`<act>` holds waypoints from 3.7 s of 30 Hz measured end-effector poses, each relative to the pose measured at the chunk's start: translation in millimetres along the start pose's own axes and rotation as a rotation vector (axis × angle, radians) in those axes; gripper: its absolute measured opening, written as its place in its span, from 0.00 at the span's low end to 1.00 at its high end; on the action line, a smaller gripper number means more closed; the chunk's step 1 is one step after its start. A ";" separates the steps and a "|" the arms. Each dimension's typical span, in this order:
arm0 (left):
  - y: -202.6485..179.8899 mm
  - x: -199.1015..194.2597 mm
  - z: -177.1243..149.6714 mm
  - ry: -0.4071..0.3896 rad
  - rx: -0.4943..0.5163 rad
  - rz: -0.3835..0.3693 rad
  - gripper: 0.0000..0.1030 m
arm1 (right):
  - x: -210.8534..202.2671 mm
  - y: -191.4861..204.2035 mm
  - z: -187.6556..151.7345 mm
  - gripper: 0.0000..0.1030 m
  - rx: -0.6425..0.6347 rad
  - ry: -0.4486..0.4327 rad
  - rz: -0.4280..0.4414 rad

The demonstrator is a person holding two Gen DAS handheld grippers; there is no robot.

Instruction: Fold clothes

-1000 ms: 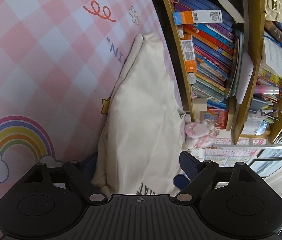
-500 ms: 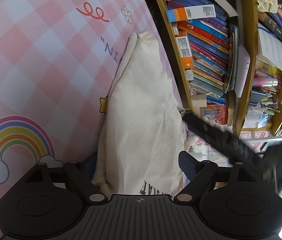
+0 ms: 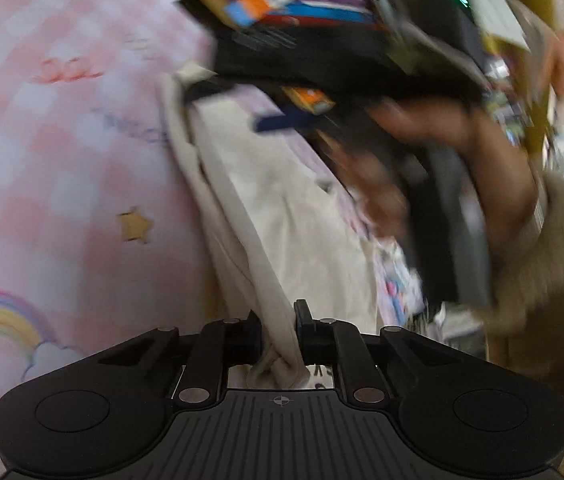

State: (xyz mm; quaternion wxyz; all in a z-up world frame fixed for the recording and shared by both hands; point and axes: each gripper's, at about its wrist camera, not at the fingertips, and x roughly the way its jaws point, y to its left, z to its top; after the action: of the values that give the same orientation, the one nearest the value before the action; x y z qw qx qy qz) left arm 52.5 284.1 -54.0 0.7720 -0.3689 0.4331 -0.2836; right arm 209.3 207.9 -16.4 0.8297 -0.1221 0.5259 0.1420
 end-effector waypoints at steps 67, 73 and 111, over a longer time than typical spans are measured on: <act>-222.7 174.7 -65.9 0.015 0.393 0.030 0.11 | -112.6 -333.8 -111.3 0.09 0.010 -0.275 0.175; -245.1 201.6 -78.7 0.063 0.430 0.109 0.12 | -103.6 -366.6 -130.3 0.09 0.046 -0.270 0.222; -197.0 174.7 -110.7 0.004 0.197 0.363 0.34 | -125.3 -426.5 -337.5 0.45 0.376 -0.112 0.436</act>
State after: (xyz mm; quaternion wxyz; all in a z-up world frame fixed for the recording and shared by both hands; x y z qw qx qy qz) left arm 13.1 4.3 -12.7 0.8420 -0.2068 0.4640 -0.1816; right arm 30.9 -320.9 -20.8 0.8154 0.1576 0.5102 0.2238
